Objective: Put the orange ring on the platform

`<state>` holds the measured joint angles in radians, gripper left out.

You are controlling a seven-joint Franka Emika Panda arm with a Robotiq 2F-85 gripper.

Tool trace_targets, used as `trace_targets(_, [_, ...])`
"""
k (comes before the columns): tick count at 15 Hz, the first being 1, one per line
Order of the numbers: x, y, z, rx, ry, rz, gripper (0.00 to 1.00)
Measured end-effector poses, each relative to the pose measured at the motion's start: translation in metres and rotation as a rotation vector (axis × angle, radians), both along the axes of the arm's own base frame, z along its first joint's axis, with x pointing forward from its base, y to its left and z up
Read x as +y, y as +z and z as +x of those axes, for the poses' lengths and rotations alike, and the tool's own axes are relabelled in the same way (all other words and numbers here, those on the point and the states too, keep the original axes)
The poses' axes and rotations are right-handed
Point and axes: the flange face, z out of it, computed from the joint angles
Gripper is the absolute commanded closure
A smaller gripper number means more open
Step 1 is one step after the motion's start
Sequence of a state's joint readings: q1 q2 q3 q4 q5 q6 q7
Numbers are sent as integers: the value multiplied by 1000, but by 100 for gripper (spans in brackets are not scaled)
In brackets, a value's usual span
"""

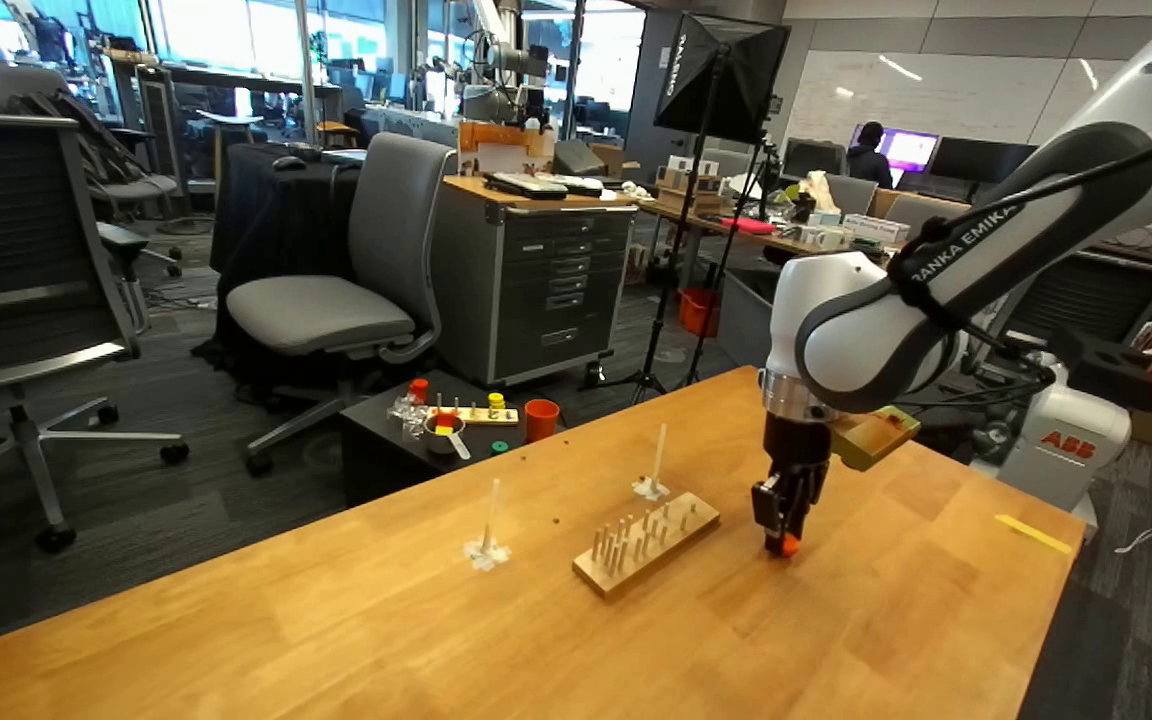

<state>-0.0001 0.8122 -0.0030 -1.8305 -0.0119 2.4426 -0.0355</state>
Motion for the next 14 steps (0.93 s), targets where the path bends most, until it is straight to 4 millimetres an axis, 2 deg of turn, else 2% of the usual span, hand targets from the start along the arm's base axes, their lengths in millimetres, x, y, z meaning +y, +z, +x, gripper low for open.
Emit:
trace_targets(5, [33, 13, 17, -39, 37, 2, 82])
trace_targets(10, [49, 25, 33, -65, 54, 2, 82])
trace_targets(14, [63, 26, 46, -72, 70, 5, 82])
